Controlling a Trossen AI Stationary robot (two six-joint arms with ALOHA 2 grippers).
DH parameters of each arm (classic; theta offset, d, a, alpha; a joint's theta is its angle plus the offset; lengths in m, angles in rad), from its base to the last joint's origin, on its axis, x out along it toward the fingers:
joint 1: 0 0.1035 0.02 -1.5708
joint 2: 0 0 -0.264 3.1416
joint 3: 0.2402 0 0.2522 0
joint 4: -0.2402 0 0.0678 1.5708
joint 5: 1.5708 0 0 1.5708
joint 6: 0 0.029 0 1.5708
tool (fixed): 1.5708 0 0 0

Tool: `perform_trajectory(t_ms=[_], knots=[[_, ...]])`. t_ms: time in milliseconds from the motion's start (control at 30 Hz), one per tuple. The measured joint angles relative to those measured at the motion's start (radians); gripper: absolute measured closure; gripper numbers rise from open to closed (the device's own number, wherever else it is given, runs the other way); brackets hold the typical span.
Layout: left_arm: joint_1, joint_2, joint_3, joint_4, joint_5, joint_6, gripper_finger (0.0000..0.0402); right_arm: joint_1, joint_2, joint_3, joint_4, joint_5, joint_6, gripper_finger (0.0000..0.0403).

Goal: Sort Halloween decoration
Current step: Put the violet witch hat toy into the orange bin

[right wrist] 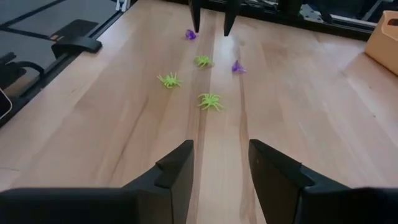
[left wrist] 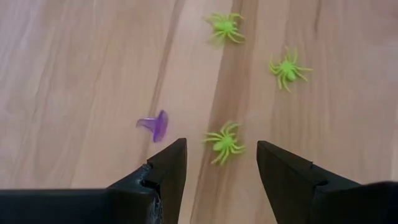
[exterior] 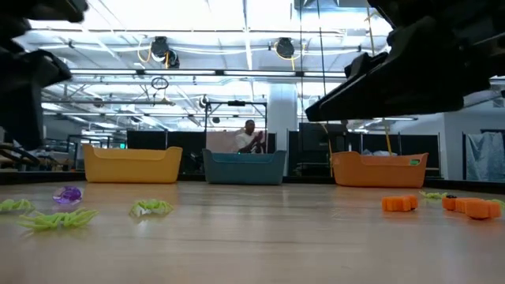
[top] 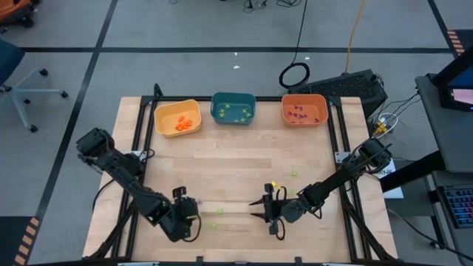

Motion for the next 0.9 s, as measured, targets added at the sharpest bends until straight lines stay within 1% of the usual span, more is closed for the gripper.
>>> perform_trajectory(t_ms=[167, 267, 333, 433, 533, 633, 767, 900], knots=[[-0.032, 0.000, 0.000, -0.010, -0.090, 0.034, 0.0208, -0.002, 0.000, 0.000, -0.002, -0.001, 0.006, 0.0264], [-0.030, 0.000, -0.016, 0.006, -0.140, 0.035, 0.0208, -0.002, 0.000, 0.000, -0.008, -0.002, 0.019, 0.0264], [-0.017, 0.000, -0.038, 0.044, -0.151, 0.039, 0.0208, -0.002, 0.000, 0.000, 0.000, -0.002, 0.022, 0.0264], [0.006, 0.000, -0.081, 0.149, -0.144, 0.078, 0.0208, -0.002, 0.000, 0.000, -0.002, -0.002, 0.032, 0.0264], [0.015, 0.000, -0.086, 0.179, -0.124, 0.100, 0.0208, -0.002, 0.000, 0.000, -0.001, -0.002, 0.036, 0.0264], [0.017, 0.000, -0.086, 0.179, -0.112, 0.113, 0.0208, -0.002, 0.000, 0.000, -0.002, -0.003, 0.037, 0.0264], [0.016, 0.000, -0.087, 0.142, -0.055, 0.090, 0.0208, -0.002, 0.000, 0.000, -0.010, -0.003, 0.037, 0.0264], [0.006, 0.000, -0.087, 0.131, -0.053, 0.081, 0.0208, 0.001, 0.000, 0.000, -0.010, -0.003, 0.036, 0.0264]])
